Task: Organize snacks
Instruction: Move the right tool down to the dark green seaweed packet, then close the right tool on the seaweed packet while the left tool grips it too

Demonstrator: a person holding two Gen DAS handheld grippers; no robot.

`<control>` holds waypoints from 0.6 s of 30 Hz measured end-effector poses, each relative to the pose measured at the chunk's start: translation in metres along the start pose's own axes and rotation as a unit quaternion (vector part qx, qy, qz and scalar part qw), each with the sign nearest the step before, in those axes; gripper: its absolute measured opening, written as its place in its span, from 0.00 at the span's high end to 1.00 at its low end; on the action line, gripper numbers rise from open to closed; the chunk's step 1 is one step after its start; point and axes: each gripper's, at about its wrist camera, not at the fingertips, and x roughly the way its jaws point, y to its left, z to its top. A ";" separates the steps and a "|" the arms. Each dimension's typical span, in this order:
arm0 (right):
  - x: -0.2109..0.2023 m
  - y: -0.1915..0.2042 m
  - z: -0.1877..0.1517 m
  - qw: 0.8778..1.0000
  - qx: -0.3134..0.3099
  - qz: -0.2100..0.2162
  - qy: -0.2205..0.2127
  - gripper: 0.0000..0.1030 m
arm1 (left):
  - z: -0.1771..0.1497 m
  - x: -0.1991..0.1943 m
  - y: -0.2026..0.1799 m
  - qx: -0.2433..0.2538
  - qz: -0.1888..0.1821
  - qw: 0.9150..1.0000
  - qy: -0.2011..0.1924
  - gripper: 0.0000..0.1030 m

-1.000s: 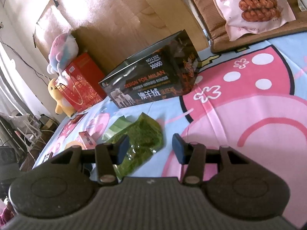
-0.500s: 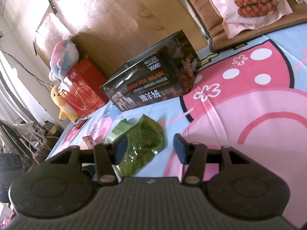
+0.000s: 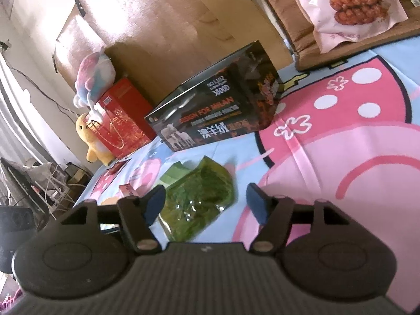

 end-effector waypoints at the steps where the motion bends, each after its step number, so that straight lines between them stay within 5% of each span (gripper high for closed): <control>1: 0.001 0.000 0.001 1.000 0.000 0.000 0.002 0.28 | 0.000 0.000 0.000 0.000 -0.001 1.000 0.000 0.55; 11: 0.031 0.006 0.025 0.999 -0.040 -0.017 0.030 0.30 | 0.004 -0.001 -0.003 -0.007 -0.011 1.000 0.010 0.57; 16: 0.055 -0.009 0.045 0.998 -0.015 0.012 0.060 0.43 | 0.012 0.009 -0.020 -0.004 -0.040 0.999 0.021 0.57; 18: 0.058 -0.012 0.045 0.997 -0.006 0.021 0.073 0.56 | 0.015 0.021 -0.027 0.001 -0.038 0.999 0.032 0.57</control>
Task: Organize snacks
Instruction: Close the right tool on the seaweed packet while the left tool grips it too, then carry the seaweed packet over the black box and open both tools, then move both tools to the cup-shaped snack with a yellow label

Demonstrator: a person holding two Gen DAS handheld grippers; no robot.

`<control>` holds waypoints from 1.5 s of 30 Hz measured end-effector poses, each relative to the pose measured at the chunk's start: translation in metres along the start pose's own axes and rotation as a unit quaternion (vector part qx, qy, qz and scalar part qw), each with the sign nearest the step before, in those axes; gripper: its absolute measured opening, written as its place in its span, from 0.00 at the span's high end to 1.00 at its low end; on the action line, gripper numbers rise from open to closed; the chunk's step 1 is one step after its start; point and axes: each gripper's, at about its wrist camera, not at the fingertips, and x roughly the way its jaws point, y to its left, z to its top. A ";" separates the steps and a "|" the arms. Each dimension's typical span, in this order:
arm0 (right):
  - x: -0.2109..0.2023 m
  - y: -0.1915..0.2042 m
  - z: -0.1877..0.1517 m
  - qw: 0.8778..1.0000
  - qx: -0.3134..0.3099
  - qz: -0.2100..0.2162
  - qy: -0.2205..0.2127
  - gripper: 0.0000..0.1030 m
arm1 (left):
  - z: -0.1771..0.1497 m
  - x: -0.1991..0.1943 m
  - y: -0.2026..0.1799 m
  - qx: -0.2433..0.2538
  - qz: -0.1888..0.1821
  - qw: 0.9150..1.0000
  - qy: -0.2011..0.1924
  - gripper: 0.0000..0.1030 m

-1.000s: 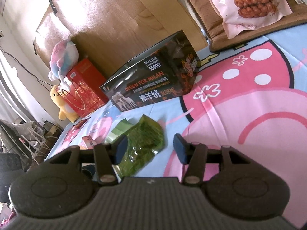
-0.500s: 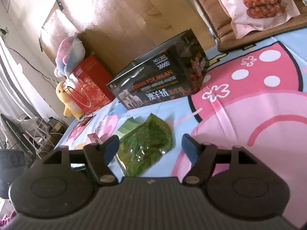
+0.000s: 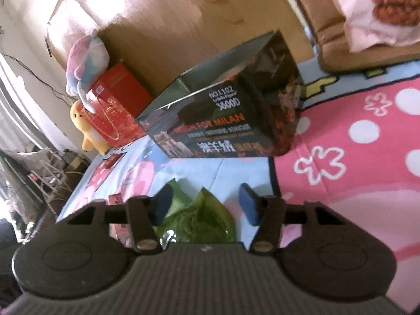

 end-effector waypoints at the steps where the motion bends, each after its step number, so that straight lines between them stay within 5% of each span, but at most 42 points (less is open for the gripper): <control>1: -0.001 0.000 -0.002 1.000 0.001 0.003 0.004 0.59 | 0.001 0.007 -0.001 -0.001 0.007 1.000 0.009 0.57; 3: -0.007 0.000 -0.007 1.000 0.003 0.012 0.010 0.63 | 0.002 0.022 0.002 -0.012 0.023 0.999 0.030 0.61; 16: -0.038 -0.005 -0.036 0.995 0.059 0.078 0.015 0.63 | 0.000 0.012 0.012 -0.026 0.031 0.999 0.012 0.79; 18: -0.036 0.003 -0.038 0.997 0.046 0.057 0.017 0.78 | 0.004 0.008 0.008 -0.016 0.033 0.999 0.004 0.82; 23: -0.040 0.017 -0.030 0.996 0.044 0.076 -0.007 0.85 | 0.025 -0.008 0.006 -0.012 0.028 0.999 -0.024 0.83; 31: -0.025 0.055 0.052 0.992 -0.006 0.068 -0.108 0.85 | 0.117 -0.011 0.004 0.057 0.057 0.991 -0.109 0.81; 35: 0.010 0.061 0.089 0.987 -0.047 -0.022 -0.155 0.71 | 0.154 0.032 0.027 0.054 0.132 0.985 -0.102 0.70; 38: 0.024 0.058 0.088 0.982 -0.060 -0.080 -0.161 0.70 | 0.151 0.043 0.040 0.025 0.146 0.985 -0.088 0.72; 45: 0.002 0.057 0.035 0.987 -0.065 -0.026 -0.145 0.67 | 0.108 -0.028 0.053 0.004 0.111 0.983 -0.145 0.72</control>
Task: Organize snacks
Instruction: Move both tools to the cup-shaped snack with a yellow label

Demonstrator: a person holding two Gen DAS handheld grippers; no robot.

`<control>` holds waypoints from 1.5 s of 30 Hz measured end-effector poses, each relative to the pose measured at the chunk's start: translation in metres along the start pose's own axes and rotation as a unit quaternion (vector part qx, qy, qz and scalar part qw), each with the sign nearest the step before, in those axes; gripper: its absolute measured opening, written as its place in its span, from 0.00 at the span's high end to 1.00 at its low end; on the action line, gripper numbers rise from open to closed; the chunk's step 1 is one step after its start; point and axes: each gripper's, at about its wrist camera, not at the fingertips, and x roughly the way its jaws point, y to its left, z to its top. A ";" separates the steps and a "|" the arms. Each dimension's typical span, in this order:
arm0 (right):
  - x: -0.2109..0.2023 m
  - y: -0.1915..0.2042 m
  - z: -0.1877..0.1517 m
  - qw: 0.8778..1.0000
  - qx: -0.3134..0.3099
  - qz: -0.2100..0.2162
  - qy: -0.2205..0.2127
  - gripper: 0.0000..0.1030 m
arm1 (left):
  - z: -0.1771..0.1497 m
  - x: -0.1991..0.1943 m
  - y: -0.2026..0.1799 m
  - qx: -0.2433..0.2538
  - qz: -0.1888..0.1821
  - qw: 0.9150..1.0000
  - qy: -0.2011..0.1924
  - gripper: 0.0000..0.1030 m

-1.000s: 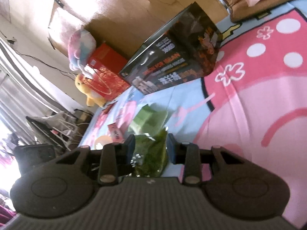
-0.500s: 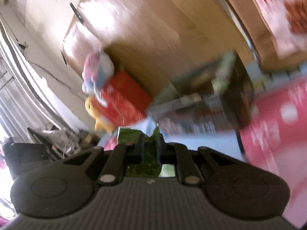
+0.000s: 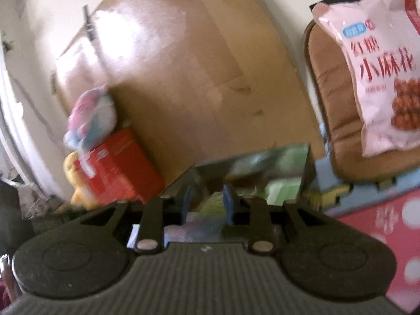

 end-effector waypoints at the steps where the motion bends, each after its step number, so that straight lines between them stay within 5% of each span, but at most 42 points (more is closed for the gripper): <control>1: -0.004 0.001 -0.009 1.000 0.001 0.010 0.015 0.67 | -0.003 -0.008 0.007 -0.009 0.001 1.000 -0.002 0.72; 10: -0.009 0.016 -0.059 0.996 -0.013 0.004 0.086 0.51 | -0.059 -0.064 0.036 -0.057 0.016 0.998 0.025 0.72; 12: -0.005 0.021 -0.059 0.994 -0.041 -0.013 0.098 0.34 | -0.070 -0.069 0.039 -0.061 0.018 0.997 0.032 0.72; 14: 0.001 0.021 -0.057 0.990 -0.082 -0.025 0.110 0.27 | -0.076 -0.072 0.043 -0.072 0.017 0.996 0.041 0.71; 20: 0.023 0.035 -0.072 0.967 -0.196 -0.049 0.153 0.22 | -0.080 -0.082 0.039 -0.072 -0.003 0.997 0.036 0.71; 23: 0.025 0.048 -0.079 0.957 -0.242 -0.065 0.147 0.38 | -0.081 -0.083 0.038 -0.073 -0.007 0.997 0.038 0.71; 26: 0.020 0.049 -0.078 0.963 -0.217 -0.073 0.140 0.57 | -0.084 -0.083 0.040 -0.079 -0.007 0.996 0.044 0.71; 30: 0.007 0.022 -0.060 0.987 -0.070 -0.045 0.136 0.90 | -0.085 -0.083 0.042 -0.088 -0.015 0.995 0.048 0.71; 36: -0.010 -0.001 -0.055 0.990 0.038 0.001 0.138 0.95 | -0.088 -0.081 0.041 -0.090 -0.017 0.994 0.055 0.67; 41: -0.022 0.030 -0.059 0.991 -0.026 0.018 0.130 0.89 | -0.087 -0.083 0.047 -0.093 -0.002 0.995 0.047 0.67; 45: -0.023 0.050 -0.063 0.988 -0.061 0.035 0.134 0.68 | -0.077 -0.088 0.062 -0.111 0.016 0.993 0.034 0.67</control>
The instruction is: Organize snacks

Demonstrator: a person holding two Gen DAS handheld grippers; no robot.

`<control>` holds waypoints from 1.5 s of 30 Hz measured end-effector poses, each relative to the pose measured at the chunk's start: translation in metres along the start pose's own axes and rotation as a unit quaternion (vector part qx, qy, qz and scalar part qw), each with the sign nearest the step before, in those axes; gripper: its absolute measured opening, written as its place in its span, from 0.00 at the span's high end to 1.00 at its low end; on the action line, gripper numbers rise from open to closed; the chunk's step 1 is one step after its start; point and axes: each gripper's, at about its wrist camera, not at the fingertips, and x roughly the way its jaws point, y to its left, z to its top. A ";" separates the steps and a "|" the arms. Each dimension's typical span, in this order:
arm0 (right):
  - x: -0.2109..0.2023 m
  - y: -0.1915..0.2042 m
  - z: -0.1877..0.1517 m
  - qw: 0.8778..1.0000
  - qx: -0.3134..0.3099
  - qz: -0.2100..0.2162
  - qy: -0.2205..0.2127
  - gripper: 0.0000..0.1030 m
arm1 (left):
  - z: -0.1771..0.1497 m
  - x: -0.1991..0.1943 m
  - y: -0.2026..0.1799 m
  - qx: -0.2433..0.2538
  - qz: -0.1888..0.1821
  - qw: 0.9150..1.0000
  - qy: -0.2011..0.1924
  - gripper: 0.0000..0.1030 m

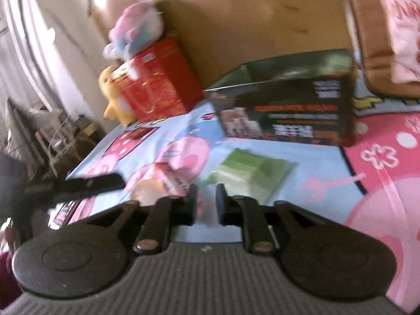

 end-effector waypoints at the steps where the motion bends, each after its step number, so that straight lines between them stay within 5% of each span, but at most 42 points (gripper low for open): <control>1: 0.004 0.003 0.000 1.000 -0.003 0.002 0.000 0.65 | 0.003 0.000 0.002 -0.002 0.004 1.000 -0.002 0.67; 12: 0.028 0.015 -0.009 0.998 -0.045 -0.009 0.036 0.52 | 0.017 0.033 0.007 0.008 0.031 0.999 0.023 0.62; 20: 0.040 0.023 -0.018 0.993 -0.100 -0.043 0.046 0.52 | 0.029 0.068 0.011 0.009 0.048 0.997 0.054 0.61; 22: 0.042 0.025 -0.019 0.992 -0.112 -0.050 0.043 0.53 | 0.022 0.076 0.009 0.017 0.044 0.996 0.075 0.61; 24: 0.044 0.027 -0.020 0.990 -0.120 -0.056 0.041 0.72 | 0.015 0.074 0.002 0.031 0.050 0.996 0.066 0.61; 26: 0.044 0.026 -0.019 0.991 -0.117 -0.057 0.037 0.75 | 0.014 0.068 -0.003 0.037 0.052 0.996 0.058 0.61; 37: 0.024 0.019 -0.006 0.987 -0.118 -0.106 -0.028 0.77 | 0.034 0.049 -0.046 0.064 0.014 0.998 0.014 0.63; 45: 0.018 0.007 0.023 0.979 -0.117 -0.137 -0.095 0.77 | 0.063 0.072 -0.081 0.099 0.004 0.995 -0.007 0.63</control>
